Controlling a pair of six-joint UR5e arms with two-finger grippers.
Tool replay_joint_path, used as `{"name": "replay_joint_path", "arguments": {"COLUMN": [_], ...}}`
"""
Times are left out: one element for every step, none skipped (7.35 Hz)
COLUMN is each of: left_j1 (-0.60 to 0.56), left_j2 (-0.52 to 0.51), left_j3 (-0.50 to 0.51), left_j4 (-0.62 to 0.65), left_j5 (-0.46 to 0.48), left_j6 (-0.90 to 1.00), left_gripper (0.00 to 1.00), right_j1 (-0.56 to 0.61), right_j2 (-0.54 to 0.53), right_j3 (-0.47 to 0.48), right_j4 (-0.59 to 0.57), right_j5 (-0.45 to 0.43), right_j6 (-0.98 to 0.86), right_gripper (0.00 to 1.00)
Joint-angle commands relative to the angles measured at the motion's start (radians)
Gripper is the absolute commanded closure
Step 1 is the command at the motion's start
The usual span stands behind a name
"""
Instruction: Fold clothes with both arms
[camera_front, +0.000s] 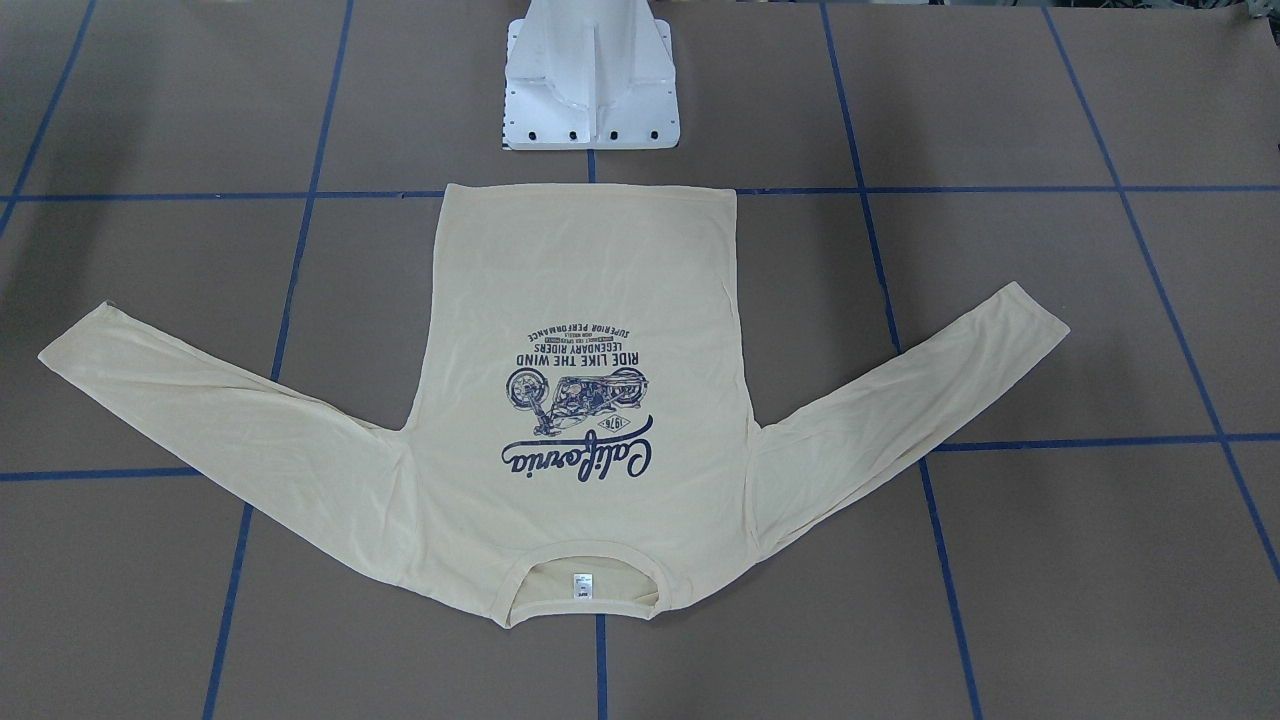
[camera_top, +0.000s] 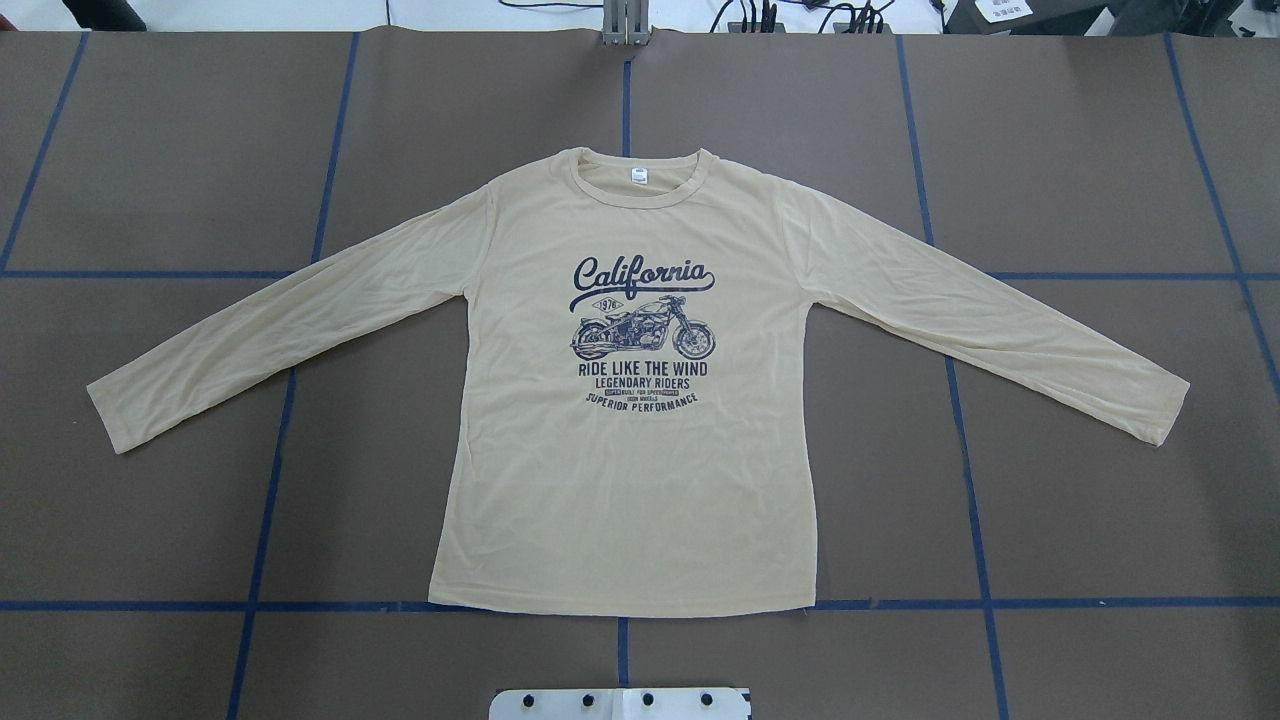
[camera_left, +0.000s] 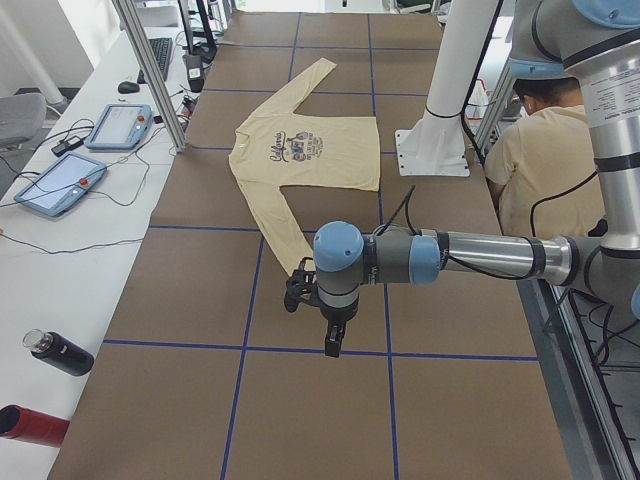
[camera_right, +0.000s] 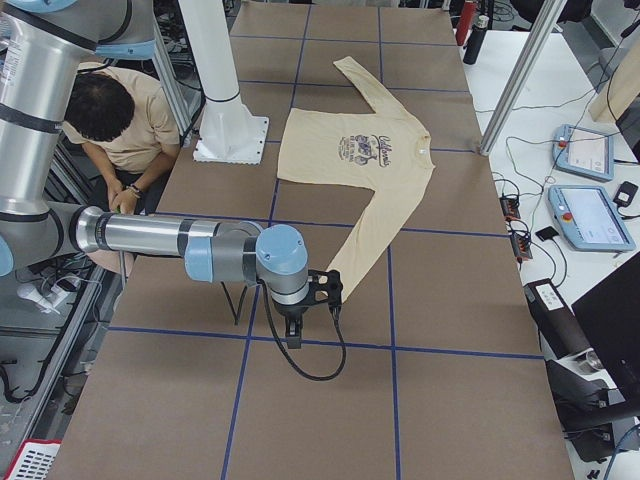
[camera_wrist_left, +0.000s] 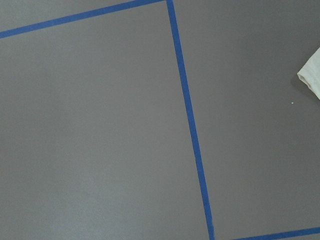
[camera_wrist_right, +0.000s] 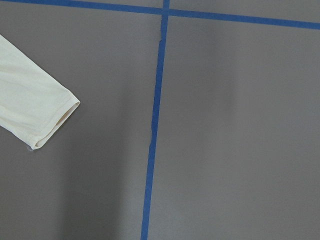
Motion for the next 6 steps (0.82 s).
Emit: {"name": "replay_joint_path", "arguments": {"left_j1": [0.0, 0.0, -0.001, 0.0, -0.003, -0.003], "left_j2": [0.0, -0.001, 0.0, -0.004, -0.01, -0.039], "left_j3": [-0.006, -0.024, -0.052, -0.079, -0.133, -0.159], "left_j4": [0.0, 0.0, 0.002, 0.0, 0.002, -0.021], "left_j5": [0.001, 0.0, 0.012, 0.006, 0.009, 0.015], "left_j6": [0.009, 0.008, 0.006, 0.003, -0.001, 0.001], "left_gripper": [0.0, 0.0, 0.0, 0.0, 0.0, 0.0], "right_j1": [0.0, 0.0, 0.0, 0.0, 0.0, 0.0], "right_j2": [-0.002, -0.001, 0.004, 0.005, 0.007, 0.01], "right_j3": [0.002, 0.005, 0.005, 0.024, 0.046, 0.086], "right_j4": [0.0, 0.0, 0.002, 0.002, 0.002, 0.014], "right_j5": [0.005, 0.006, 0.006, 0.008, 0.011, 0.015], "right_j6": [0.0, 0.0, -0.002, -0.002, -0.002, 0.012], "right_gripper": [0.0, 0.0, 0.0, 0.0, 0.0, 0.0]}}
